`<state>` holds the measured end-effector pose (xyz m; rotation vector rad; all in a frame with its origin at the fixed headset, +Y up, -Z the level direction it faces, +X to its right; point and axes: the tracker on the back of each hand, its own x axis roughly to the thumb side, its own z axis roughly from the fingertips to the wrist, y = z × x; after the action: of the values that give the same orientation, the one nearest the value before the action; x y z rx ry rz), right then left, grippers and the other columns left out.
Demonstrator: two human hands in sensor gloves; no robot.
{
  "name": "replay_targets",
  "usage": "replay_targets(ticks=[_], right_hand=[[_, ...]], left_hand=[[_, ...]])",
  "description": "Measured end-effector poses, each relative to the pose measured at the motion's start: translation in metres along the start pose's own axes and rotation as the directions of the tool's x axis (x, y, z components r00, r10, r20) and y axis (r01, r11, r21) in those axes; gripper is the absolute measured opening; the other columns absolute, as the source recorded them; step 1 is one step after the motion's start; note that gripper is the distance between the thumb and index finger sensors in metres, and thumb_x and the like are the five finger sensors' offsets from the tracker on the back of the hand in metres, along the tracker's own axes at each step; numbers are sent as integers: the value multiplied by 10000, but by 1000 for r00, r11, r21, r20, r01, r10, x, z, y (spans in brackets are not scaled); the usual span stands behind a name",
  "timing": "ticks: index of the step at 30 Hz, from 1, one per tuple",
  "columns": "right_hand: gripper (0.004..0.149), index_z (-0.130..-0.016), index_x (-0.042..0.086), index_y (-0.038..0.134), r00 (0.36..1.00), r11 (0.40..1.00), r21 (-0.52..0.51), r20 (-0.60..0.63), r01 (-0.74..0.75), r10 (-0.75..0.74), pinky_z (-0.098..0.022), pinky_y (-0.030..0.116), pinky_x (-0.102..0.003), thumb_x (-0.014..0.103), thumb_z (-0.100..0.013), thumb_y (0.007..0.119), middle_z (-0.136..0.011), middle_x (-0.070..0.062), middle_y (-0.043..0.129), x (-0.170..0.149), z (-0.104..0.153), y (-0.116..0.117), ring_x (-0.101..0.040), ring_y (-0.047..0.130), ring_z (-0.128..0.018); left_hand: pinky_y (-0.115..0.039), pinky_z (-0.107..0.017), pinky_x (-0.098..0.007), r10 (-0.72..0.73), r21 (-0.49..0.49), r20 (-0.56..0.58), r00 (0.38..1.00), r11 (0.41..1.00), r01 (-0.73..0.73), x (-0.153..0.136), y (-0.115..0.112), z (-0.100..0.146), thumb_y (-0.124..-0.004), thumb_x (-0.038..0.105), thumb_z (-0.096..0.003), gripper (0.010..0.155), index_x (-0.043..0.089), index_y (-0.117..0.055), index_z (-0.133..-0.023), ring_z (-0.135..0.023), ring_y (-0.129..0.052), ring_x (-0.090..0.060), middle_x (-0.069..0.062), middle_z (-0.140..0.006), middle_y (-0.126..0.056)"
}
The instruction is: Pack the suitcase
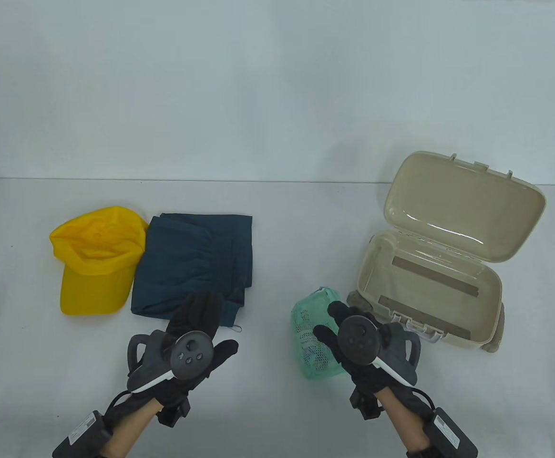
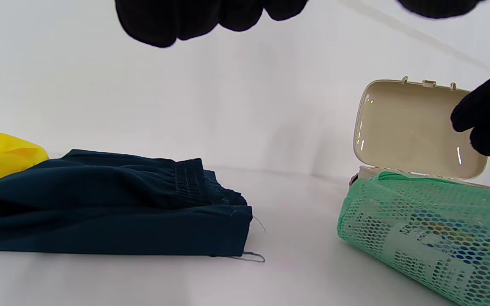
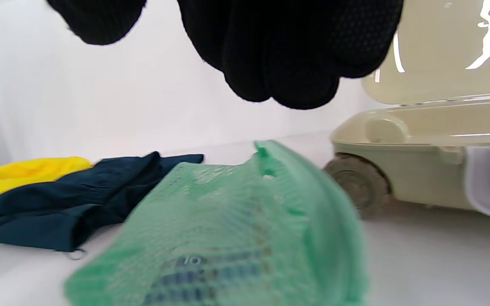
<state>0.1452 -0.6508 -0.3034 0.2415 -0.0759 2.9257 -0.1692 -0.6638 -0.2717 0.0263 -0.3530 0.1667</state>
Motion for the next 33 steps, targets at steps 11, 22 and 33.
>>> replay_targets(ticks=[11, 22, 33], right_hand=[[798, -1002, 23, 712, 961, 942, 256, -111, -219, 254, -446, 853, -431, 634, -496, 618, -837, -156, 936, -3, -44, 13, -334, 984, -638], [745, -931, 20, 794, 890, 823, 407, -49, -397, 454, -380, 880, -404, 609, -492, 668, -699, -86, 1021, 24, -59, 49, -262, 1046, -514], [448, -857, 73, 846, 939, 863, 440, -109, -248, 325, -350, 888, -342, 353, -522, 746, -607, -5, 1027, 20, -65, 51, -166, 1042, -433]], left_hand=[[-512, -792, -540, -15, -5, 5, 1000, 1000, 15, 2, -2, 0, -568, 608, -475, 863, 145, -278, -1142, -1122, -407, -444, -184, -1204, -299], [-511, -789, -545, -19, -15, 10, 1000, 1000, 19, 2, -2, 2, -573, 604, -476, 864, 136, -287, -1144, -1117, -406, -452, -195, -1201, -297], [-507, -789, -547, -17, -16, 15, 1000, 1000, 18, 1, -2, 2, -572, 604, -476, 862, 138, -288, -1144, -1117, -402, -454, -197, -1201, -292]])
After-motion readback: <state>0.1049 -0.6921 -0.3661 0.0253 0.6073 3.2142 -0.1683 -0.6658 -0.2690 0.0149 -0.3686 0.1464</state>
